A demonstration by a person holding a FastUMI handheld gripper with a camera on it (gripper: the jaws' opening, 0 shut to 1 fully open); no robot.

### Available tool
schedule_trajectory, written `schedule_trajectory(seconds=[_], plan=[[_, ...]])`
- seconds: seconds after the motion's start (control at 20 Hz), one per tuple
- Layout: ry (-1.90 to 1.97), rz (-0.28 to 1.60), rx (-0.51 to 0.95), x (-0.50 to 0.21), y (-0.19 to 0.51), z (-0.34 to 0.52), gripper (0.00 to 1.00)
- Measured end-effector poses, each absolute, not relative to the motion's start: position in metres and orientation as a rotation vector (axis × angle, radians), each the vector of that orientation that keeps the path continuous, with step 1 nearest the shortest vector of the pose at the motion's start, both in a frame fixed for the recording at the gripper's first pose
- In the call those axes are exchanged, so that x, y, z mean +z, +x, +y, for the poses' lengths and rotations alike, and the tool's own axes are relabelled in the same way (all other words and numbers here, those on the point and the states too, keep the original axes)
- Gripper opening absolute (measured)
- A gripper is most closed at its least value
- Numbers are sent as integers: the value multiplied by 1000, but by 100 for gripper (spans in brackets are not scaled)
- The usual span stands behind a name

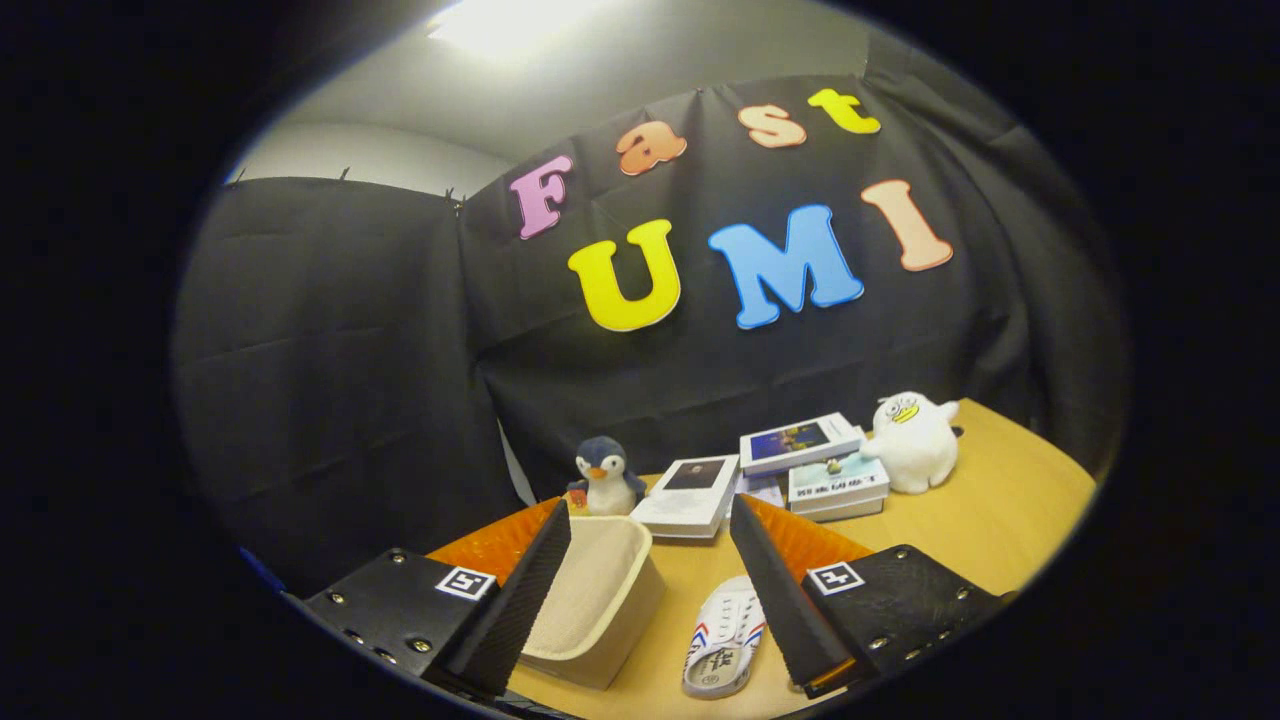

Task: Open the storage box then place both shoes into the box .Put the left shoe in first, then the right shoe, with the right side of both shoes facing outward in a uniform manner.

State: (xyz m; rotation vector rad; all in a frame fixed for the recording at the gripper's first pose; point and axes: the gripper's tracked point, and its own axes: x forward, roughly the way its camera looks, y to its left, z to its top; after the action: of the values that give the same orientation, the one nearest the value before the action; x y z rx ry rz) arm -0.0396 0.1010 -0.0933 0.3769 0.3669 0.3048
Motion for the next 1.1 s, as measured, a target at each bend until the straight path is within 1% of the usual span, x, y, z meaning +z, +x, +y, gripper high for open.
schedule_trajectory(seconds=[0.25, 0.35, 0.6, 1.1], plan=[[574, 533, 359, -129, -52, 128, 98], [645, 580, 377, -137, -55, 137, 96], [816, 694, 438, -155, -69, 163, 96], [1121, 902, 455, -192, -79, 196, 96]])
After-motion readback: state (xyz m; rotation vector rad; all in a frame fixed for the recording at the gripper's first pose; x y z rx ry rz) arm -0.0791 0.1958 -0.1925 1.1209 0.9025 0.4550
